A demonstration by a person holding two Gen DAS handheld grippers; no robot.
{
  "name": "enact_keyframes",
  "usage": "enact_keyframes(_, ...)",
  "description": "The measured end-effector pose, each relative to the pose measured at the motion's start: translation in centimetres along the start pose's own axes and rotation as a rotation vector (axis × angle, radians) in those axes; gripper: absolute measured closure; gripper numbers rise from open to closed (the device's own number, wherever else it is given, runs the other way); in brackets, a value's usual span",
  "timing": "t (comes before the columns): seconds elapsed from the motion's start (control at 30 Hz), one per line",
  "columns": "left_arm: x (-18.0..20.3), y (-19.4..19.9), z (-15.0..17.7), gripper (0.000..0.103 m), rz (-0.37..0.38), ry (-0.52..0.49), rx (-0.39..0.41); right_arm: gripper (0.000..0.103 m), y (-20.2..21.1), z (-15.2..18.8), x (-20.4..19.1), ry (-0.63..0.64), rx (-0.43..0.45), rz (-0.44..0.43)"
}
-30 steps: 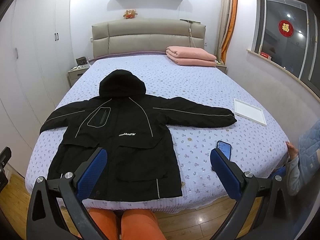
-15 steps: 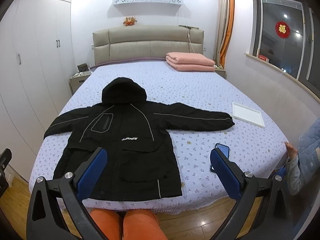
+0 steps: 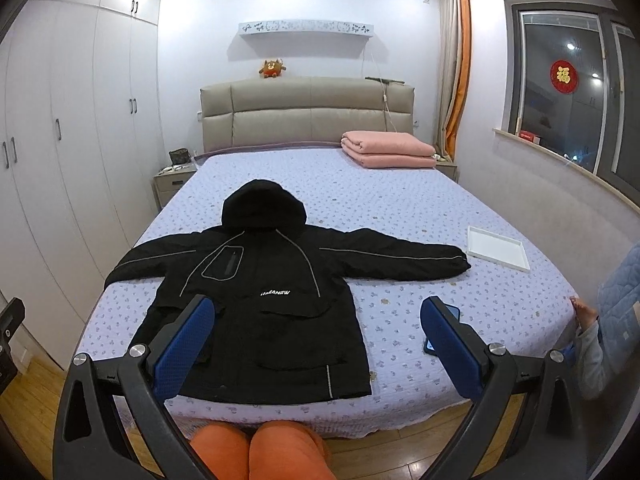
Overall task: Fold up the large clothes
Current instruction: 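Move the right gripper down to the jacket sleeve beside it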
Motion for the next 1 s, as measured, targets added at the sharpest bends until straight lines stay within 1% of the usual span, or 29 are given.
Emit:
enact_keyframes(0.07,0.4,-1.3,-0.2,0.011,0.005,0.004,-0.017,0.0,-1.3,-0.3,-0.1,0.011,-0.015,-0.028)
enact_keyframes(0.1,0.6,-2.2,-0.3,0.011,0.01,0.005,-0.028,0.0,-2.2,-0.4,-0.1,0.015,-0.021,-0.059)
enact_keyframes(0.17,1.6,-4.4,-0.4,0.011,0.022,-0.002,-0.059,0.0,-4.1,-0.5,-0.1,0.012,-0.041,-0.094)
enact_keyframes(0.23,3.0,-7.7,-0.4,0.011,0.033,-0.014,-0.103,0.0,-6.7,-0.4,0.0,0.009,-0.068,-0.088)
enact_keyframes(0.3,4.5,-10.5,-0.3,0.011,0.046,-0.024,-0.137,0.0,-10.7,0.2,0.2,0.004,-0.128,-0.081)
enact_keyframes(0.37,6.8,-15.0,0.1,0.011,0.072,-0.041,-0.191,0.0,-15.8,1.3,0.8,-0.022,-0.214,-0.087)
enact_keyframes(0.4,7.9,-17.2,0.3,0.011,0.086,-0.05,-0.214,0.0,-19.1,2.0,1.4,-0.045,-0.268,-0.084)
enact_keyframes(0.47,10.2,-21.6,0.5,0.011,0.115,-0.059,-0.243,0.0,-24.1,3.1,2.4,-0.072,-0.341,-0.074)
enact_keyframes(0.5,11.3,-23.3,0.4,0.011,0.129,-0.065,-0.252,0.0,-27.5,3.5,2.9,-0.078,-0.385,-0.055)
enact_keyframes(0.53,13.0,-26.2,0.2,0.011,0.149,-0.077,-0.263,0.0,-29.7,3.8,3.3,-0.078,-0.408,-0.036)
enact_keyframes(0.6,15.4,-30.1,-0.2,0.011,0.171,-0.094,-0.278,0.0,-34.8,4.2,4.1,-0.082,-0.454,0.011)
enact_keyframes(0.63,17.2,-33.0,-0.6,0.011,0.187,-0.11,-0.299,0.002,-37.6,4.1,4.8,-0.095,-0.479,0.027)
enact_keyframes(0.7,19.7,-36.2,-1.3,0.011,0.211,-0.128,-0.33,0.003,-41.4,3.5,6.6,-0.159,-0.499,0.028)
enact_keyframes(0.73,21.5,-38.2,-1.8,0.011,0.234,-0.145,-0.354,0.003,-42.9,3.1,7.9,-0.205,-0.495,0.017)
enact_keyframes(0.83,25.2,-41.1,-2.9,0.011,0.275,-0.188,-0.397,0.003,-45.5,1.6,11.6,-0.317,-0.452,-0.031)
enact_keyframes(0.93,29.1,-42.7,-3.8,0.011,0.299,-0.248,-0.434,0.003,-47.1,0.2,16.2,-0.392,-0.445,0.0)
enact_keyframes(1.0,31.0,-43.5,-4.4,0.011,0.295,-0.287,-0.45,0.003,-48.0,-0.6,20.2,-0.429,-0.467,0.061)
Point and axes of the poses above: each gripper's, at about its wrist camera, not at the fingertips, and y roughly against the way its jaws point, x to its right, z to its underside, the point moved 1 cm from there along -y, roughly the way its jaws point, and after that the axes turned 6 degrees about -x, right-handed, at the moved point
